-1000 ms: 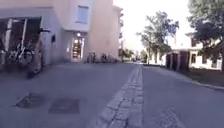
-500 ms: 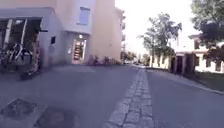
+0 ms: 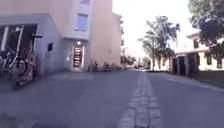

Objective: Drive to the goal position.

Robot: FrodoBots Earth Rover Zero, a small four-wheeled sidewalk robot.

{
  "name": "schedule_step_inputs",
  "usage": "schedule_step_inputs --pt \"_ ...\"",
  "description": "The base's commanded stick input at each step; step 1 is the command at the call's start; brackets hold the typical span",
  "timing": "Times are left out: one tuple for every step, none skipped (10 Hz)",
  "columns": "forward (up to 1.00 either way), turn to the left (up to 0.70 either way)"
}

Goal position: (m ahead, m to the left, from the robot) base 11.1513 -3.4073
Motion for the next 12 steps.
schedule_step_inputs --pt "0.7 0.0" --pt "0.7 0.0" --pt "0.7 0.0" --pt "0.7 0.0" --pt "0.7 0.0" --pt "0.7 0.0" --pt "0.7 0.0" --pt "0.7 0.0" --pt "0.7 0.0" --pt "0.7 0.0" --pt "0.7 0.0" --pt "0.7 0.0"
